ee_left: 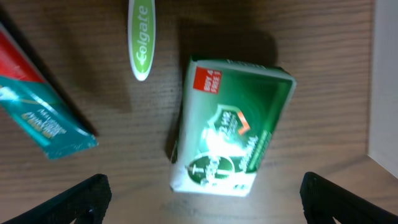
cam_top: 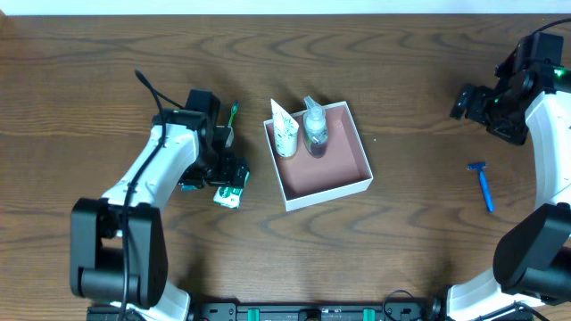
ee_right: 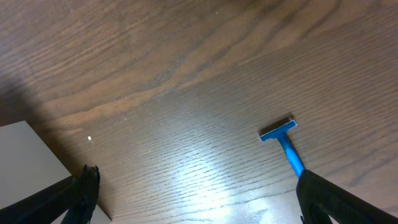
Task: Pack container
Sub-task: 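Move the left gripper toward the green Dettol soap box, then lower the left gripper over the soap box and grasp it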
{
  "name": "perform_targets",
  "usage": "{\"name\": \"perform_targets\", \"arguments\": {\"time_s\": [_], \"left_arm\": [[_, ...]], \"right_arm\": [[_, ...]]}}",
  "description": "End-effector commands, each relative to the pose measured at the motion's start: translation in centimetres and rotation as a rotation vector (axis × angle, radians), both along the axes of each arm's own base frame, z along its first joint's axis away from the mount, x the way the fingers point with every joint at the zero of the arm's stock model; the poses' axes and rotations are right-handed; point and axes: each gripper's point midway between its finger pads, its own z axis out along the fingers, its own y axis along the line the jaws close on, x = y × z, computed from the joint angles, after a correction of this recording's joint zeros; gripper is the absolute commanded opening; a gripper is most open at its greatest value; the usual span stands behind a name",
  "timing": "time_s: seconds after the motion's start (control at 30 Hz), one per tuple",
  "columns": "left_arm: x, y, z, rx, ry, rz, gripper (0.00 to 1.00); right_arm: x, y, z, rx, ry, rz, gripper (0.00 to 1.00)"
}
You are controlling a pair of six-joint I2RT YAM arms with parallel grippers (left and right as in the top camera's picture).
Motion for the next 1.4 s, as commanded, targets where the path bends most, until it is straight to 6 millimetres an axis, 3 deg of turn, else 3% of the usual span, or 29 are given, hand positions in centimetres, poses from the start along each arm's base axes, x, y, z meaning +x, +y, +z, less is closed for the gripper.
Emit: {"name": "perform_targets", "arguments": {"time_s": [0.0, 0.27, 0.77, 1.37], "left_arm": [[0.1, 0.0, -0.9, 0.018, 0.02, -0.013, 0.98], [0.1, -1.0, -1.8, 0.037, 0.025, -0.054, 0.98], [-1.1, -0.3, -3.8, 0.091, 0.032, -0.031, 0.98], [-0.6, -0.6, -4.0, 0.08, 0.007, -0.024, 0.99]], "right_arm": [[-0.1, -0.2, -0.3, 0.009, 0.008, -0.018, 0.99], [-0.1, -0.2, -0.3, 0.009, 0.008, -0.018, 0.99], [-0.1, -0.2, -0.3, 0.009, 0.008, -0.018, 0.99], [-0.1, -0.2, -0.3, 0.009, 0.008, -0.018, 0.99]]}}
